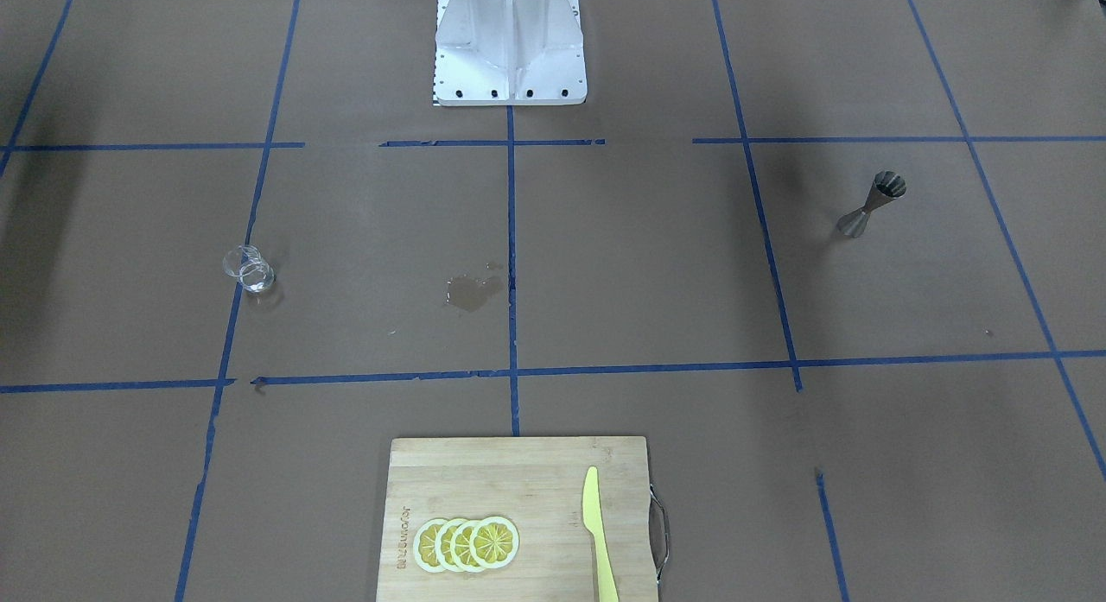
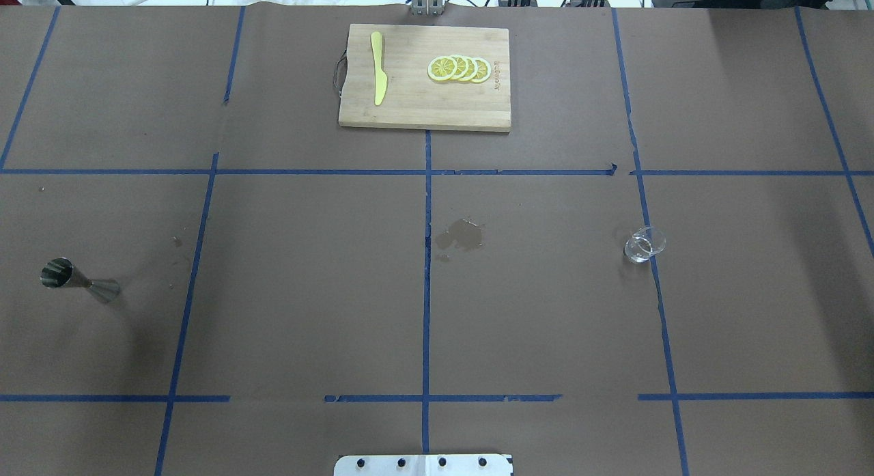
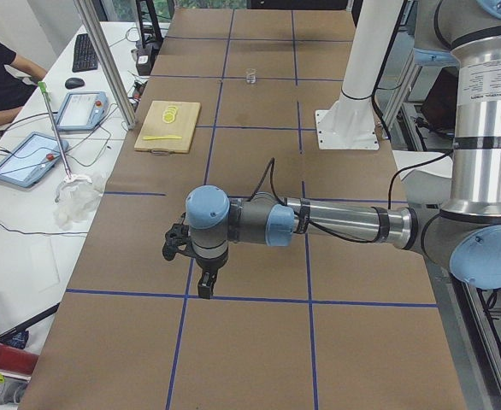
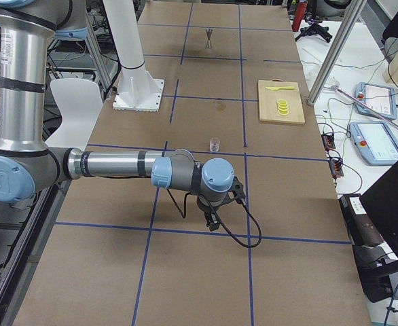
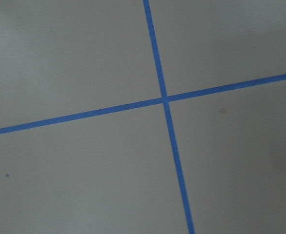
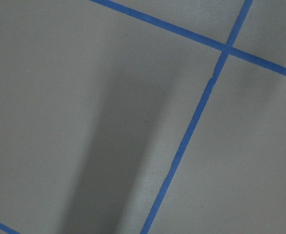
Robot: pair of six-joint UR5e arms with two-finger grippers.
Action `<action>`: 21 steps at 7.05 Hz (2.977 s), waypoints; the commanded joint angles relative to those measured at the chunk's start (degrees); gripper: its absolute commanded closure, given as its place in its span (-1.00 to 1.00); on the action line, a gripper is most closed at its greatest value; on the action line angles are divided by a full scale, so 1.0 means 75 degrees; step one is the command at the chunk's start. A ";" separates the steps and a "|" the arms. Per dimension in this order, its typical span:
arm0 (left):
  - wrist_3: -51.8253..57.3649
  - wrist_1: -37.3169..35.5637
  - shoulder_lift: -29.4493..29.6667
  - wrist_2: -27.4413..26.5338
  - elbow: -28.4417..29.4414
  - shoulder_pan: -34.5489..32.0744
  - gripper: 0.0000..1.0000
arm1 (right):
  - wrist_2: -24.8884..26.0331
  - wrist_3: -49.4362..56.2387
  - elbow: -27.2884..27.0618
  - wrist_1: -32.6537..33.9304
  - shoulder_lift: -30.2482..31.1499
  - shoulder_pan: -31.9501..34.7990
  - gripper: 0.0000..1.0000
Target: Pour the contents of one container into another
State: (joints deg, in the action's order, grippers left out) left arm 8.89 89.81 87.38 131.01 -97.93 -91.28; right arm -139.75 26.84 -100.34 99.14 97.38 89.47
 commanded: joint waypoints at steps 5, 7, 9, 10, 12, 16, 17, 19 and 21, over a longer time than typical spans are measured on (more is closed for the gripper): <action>0.0127 -0.0127 0.0045 -0.0053 0.0107 -0.0005 -1.00 | -0.0011 0.0008 0.0359 0.0000 -0.0105 0.0000 -1.00; 0.0127 -0.0162 -0.0200 -0.0088 0.0119 -0.0029 -1.00 | 0.0000 0.0008 0.0336 -0.0012 -0.0117 0.0000 -1.00; 0.0127 -0.0804 -0.0331 -0.0053 0.0002 -0.0006 -1.00 | 0.0036 0.0008 0.0371 -0.0012 -0.0106 0.0000 -1.00; 0.0115 -0.0900 -0.0319 -0.0053 0.0002 -0.0005 -1.00 | 0.0047 0.0008 0.0383 0.0000 -0.0094 0.0000 -1.00; 0.0115 -0.1415 -0.0283 0.0238 -0.0103 -0.0005 -1.00 | 0.0047 0.0008 0.0441 0.0000 -0.0094 0.0000 -1.00; 0.0209 -0.1265 -0.0283 0.0263 -0.0337 0.0018 -1.00 | 0.0410 0.0043 0.0429 0.0000 -0.0117 0.0000 -1.00; 0.0336 -0.1229 -0.0283 0.0275 -0.0326 0.0018 -1.00 | 0.0422 0.0066 0.0430 -0.0012 -0.0106 0.0000 -1.00; 0.0408 -0.1218 -0.0283 0.0275 -0.0314 0.0018 -1.00 | 0.0422 0.0090 0.0500 -0.0012 -0.0071 0.0012 -1.00; 0.0408 -0.1217 -0.0283 0.0286 -0.0303 0.0018 -1.00 | 0.0434 0.0113 0.0488 -0.0023 -0.0070 0.0186 -1.00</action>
State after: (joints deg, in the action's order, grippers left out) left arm 11.92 80.67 85.25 133.09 -100.24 -91.10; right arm -136.53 27.58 -96.71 99.03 96.86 90.02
